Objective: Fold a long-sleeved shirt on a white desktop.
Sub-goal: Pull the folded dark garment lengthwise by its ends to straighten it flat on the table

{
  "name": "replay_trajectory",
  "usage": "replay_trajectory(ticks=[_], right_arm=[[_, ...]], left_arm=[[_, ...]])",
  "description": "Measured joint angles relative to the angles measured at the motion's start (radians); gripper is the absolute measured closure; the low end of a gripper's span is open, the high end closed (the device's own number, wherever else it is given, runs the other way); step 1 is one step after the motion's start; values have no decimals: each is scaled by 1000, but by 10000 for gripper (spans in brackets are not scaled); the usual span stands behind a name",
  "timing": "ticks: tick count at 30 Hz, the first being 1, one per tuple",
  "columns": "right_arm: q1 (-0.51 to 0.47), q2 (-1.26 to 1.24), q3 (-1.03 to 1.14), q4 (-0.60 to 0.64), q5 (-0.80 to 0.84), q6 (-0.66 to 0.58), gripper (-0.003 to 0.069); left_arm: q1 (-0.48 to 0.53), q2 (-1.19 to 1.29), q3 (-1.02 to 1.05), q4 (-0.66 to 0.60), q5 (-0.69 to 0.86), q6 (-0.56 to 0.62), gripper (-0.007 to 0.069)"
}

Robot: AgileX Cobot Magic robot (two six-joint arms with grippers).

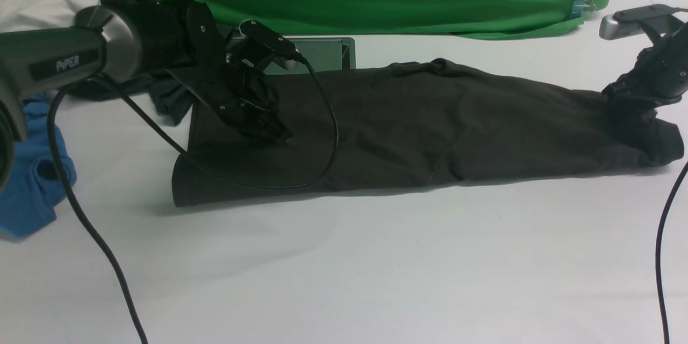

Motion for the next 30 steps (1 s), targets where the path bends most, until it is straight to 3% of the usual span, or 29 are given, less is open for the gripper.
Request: replay_trajectory(ticks=[3, 6, 14, 22, 30], right_arm=[[0, 0, 0, -1, 3, 3, 383], [0, 0, 0, -2, 8, 5, 410], [0, 0, 0, -2, 8, 0, 600], [0, -90, 1, -5, 29, -6, 608], [0, -83, 1, -5, -132, -29, 598]], left_arm=[[0, 0, 0, 0, 0, 0, 608], [0, 0, 0, 0, 0, 0, 608], [0, 0, 0, 0, 0, -1, 608], [0, 0, 0, 1, 0, -1, 608], [0, 0, 0, 1, 11, -1, 608]])
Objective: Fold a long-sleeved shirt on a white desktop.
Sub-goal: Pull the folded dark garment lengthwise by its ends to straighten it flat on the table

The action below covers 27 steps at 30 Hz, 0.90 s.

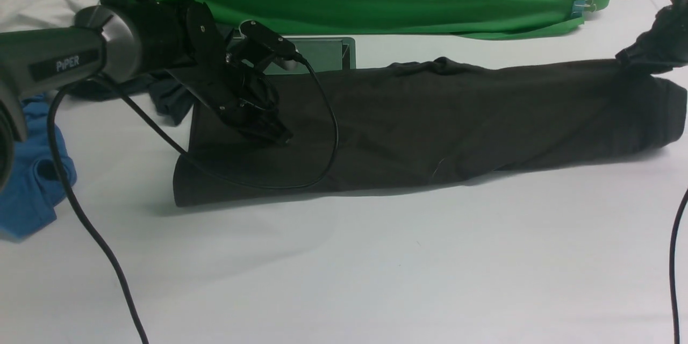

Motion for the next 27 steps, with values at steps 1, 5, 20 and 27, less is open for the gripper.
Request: replay_trajectory(ticks=[1, 5, 20, 27], right_arm=[[0, 9, 0, -3, -18, 0, 578], [0, 24, 0, -71, -39, 68, 393], [-120, 19, 0, 4, 146, 332, 5], [-121, 93, 0, 74, 67, 334, -31]], left_arm=[[0, 0, 0, 0, 3, 0, 608], [0, 0, 0, 2, 12, 0, 608], [0, 0, 0, 13, 15, -1, 608], [0, 0, 0, -1, 12, -1, 608]])
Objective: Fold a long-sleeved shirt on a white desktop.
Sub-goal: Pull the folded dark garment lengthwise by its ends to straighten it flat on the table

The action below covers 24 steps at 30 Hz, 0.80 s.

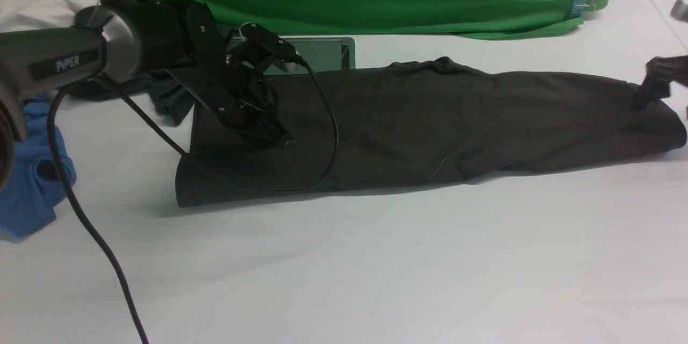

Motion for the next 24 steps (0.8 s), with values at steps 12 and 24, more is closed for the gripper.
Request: replay_trajectory(ticks=[12, 24], right_arm=[[54, 58, -11, -1, -82, -28, 62], [43, 15, -1, -21, 131, -75, 565]], left_arm=[[0, -87, 0, -15, 35, 1, 608], [0, -514, 0, -13, 45, -3, 608]])
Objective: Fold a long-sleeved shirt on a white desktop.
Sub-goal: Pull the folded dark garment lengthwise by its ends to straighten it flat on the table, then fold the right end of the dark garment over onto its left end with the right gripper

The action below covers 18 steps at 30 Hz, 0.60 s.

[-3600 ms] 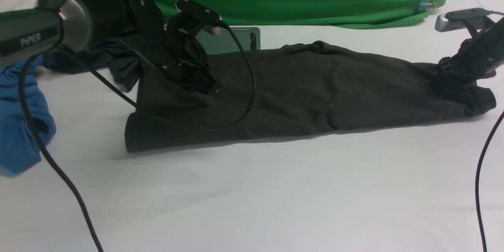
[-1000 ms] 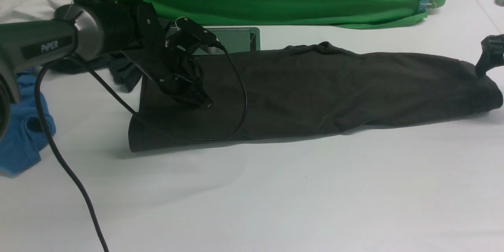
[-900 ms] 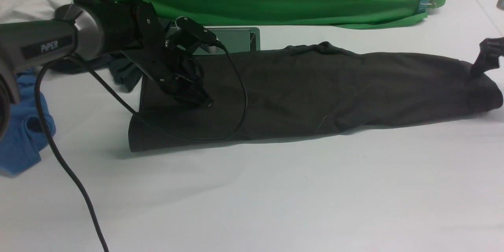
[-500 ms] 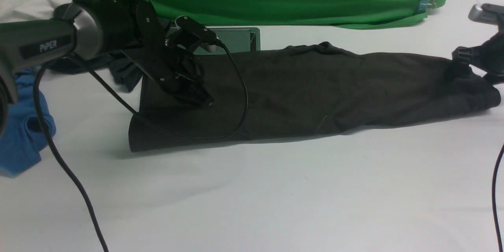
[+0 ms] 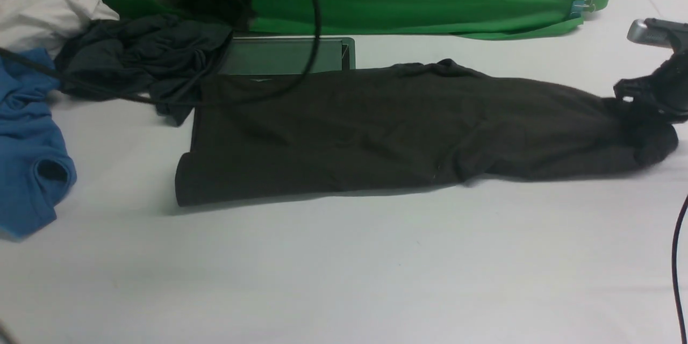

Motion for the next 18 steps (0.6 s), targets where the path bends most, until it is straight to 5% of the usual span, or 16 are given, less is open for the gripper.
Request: replay_trajectory(ticks=[10, 18], right_arm=[[-144, -225, 1, -133, 146, 59, 565], [-111, -385, 1, 128, 166, 48, 565]], left_arm=[[0, -138, 0, 28, 47, -1, 608], [0, -141, 0, 43, 73, 3, 608]])
